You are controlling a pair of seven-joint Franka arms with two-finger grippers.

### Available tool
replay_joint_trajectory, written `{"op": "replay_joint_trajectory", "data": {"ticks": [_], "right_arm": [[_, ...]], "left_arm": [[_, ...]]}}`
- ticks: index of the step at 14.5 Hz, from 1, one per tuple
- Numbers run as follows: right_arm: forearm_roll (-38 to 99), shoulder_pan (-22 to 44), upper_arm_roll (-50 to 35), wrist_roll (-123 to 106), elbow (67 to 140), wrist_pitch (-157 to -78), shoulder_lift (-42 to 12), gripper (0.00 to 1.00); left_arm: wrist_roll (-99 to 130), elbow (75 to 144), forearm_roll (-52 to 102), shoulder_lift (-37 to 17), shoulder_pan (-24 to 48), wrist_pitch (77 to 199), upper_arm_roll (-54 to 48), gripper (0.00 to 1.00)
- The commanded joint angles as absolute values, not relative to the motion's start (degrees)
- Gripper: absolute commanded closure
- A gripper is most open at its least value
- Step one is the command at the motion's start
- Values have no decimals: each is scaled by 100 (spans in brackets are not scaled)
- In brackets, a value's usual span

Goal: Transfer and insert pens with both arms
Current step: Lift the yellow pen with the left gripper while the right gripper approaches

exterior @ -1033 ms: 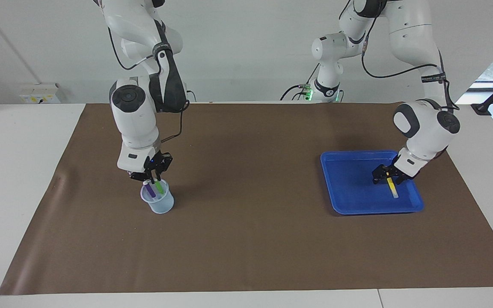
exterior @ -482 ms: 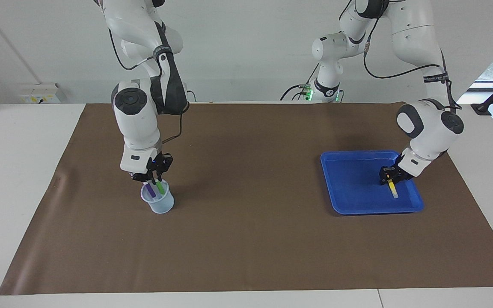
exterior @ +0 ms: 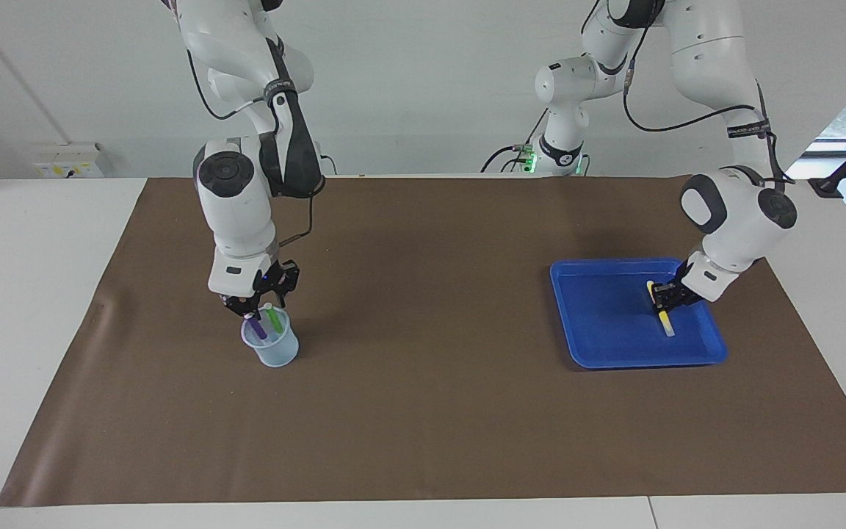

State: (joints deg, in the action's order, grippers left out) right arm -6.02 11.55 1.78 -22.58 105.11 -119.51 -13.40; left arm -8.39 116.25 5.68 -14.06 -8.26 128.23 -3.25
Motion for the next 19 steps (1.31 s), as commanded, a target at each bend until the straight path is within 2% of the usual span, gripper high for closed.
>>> {"op": "replay_joint_trajectory", "data": {"ticks": [1,3,5,8,10,12,15,19], "right_arm": [[-624,1099,123,-2364,10250,-11682,-1301,39],[-502,1099,-25,-2312,9741,-11217,-1310,39],[32,1099,-44,-2285,9423,-11075,-1301,39],[815,1107,-53,-1656,8826,-10575,-1283,40],[1464,1116,-79,-1040,8675,-10468,-1283,40],[2281,1151,-88,-276,8727,-10616,-1283,40],[2723,1406,-97,814,8928,-11090,-1240,40],[4495,1450,-105,1037,10306,-12538,-748,40]], "left_arm": [[171,11348,510,-1108,-476,12192,-307,100],[1181,11294,571,-933,-204,11998,-316,100],[2219,11294,597,-818,121,11980,-334,100],[3844,11294,843,-791,807,12006,-334,100],[4619,11241,1097,-800,1150,12084,-334,100],[5227,11180,1544,-844,1466,12330,-334,100],[6053,11014,1906,-914,1994,12699,-334,100],[6740,10661,2888,-1046,2442,13128,-334,100]]}}
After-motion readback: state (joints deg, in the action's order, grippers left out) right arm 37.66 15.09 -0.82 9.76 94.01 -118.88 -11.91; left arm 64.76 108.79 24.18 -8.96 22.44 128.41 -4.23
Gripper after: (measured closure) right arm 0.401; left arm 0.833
